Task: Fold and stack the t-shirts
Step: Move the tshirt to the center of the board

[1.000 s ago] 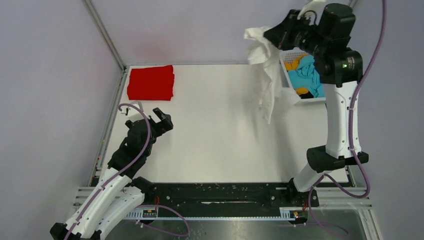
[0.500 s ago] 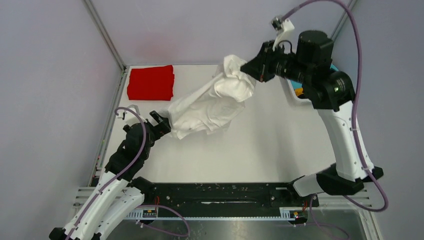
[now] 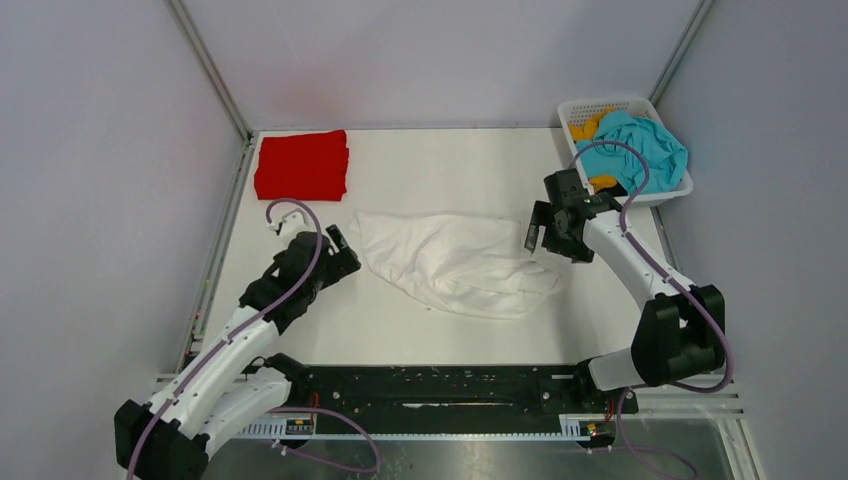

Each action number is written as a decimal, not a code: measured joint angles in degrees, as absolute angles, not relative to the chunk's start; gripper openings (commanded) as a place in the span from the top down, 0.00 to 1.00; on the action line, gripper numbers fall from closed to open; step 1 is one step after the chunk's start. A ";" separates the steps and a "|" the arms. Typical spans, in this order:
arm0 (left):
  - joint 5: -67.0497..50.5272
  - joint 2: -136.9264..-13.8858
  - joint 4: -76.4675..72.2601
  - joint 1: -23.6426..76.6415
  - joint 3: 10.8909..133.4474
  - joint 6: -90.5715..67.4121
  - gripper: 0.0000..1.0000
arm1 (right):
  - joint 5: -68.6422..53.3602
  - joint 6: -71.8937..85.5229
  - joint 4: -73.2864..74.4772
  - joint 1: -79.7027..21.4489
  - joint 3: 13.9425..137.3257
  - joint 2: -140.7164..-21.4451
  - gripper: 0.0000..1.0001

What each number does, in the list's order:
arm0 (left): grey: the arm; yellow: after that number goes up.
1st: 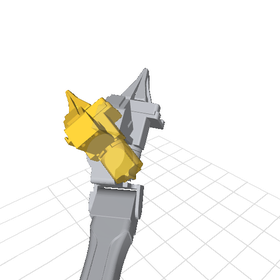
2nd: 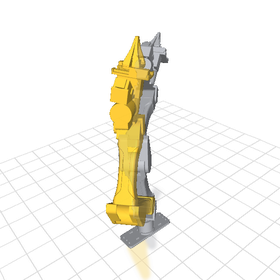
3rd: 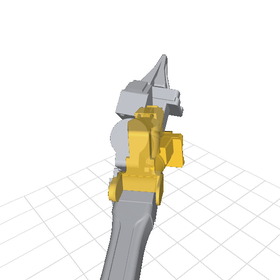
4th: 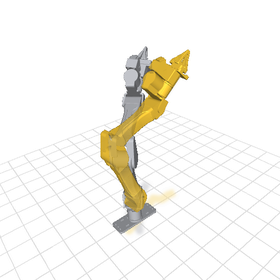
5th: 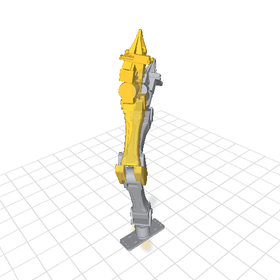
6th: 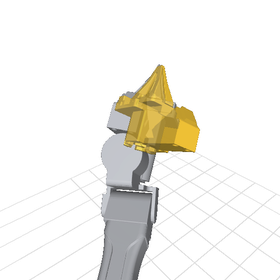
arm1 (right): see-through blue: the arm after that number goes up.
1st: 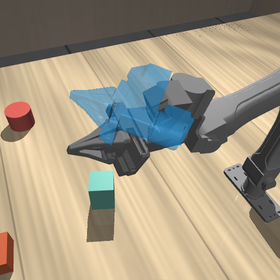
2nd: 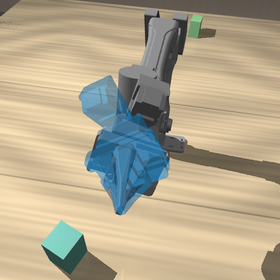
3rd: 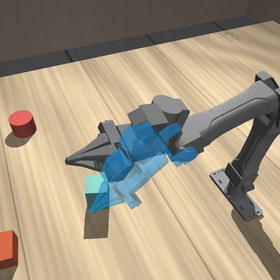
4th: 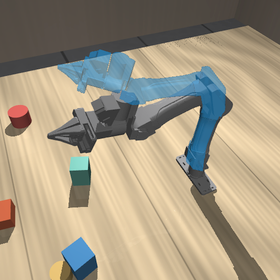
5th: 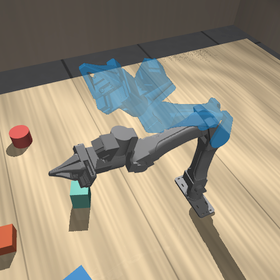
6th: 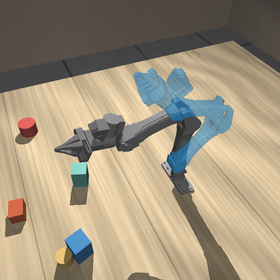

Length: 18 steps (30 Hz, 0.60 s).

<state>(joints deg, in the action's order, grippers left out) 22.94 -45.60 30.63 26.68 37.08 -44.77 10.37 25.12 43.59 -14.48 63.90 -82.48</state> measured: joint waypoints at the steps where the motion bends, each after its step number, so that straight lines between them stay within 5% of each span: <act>1: 21.82 -46.81 30.63 26.68 36.93 -45.10 0.01 | 11.90 25.71 43.94 -14.50 63.33 -82.19 0.01; 13: 15.07 -60.31 23.44 26.35 36.07 -44.82 0.01 | 8.67 24.45 31.18 -14.52 50.89 -68.16 0.01; 18: 10.70 -76.14 18.96 23.64 41.82 -44.36 0.01 | 3.88 19.00 24.51 -14.52 53.34 -73.43 0.13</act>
<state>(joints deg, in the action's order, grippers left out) 10.70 -76.14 18.96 23.64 41.82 -44.36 3.88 19.00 24.51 -14.52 53.34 -73.43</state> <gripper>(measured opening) 0.989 0.933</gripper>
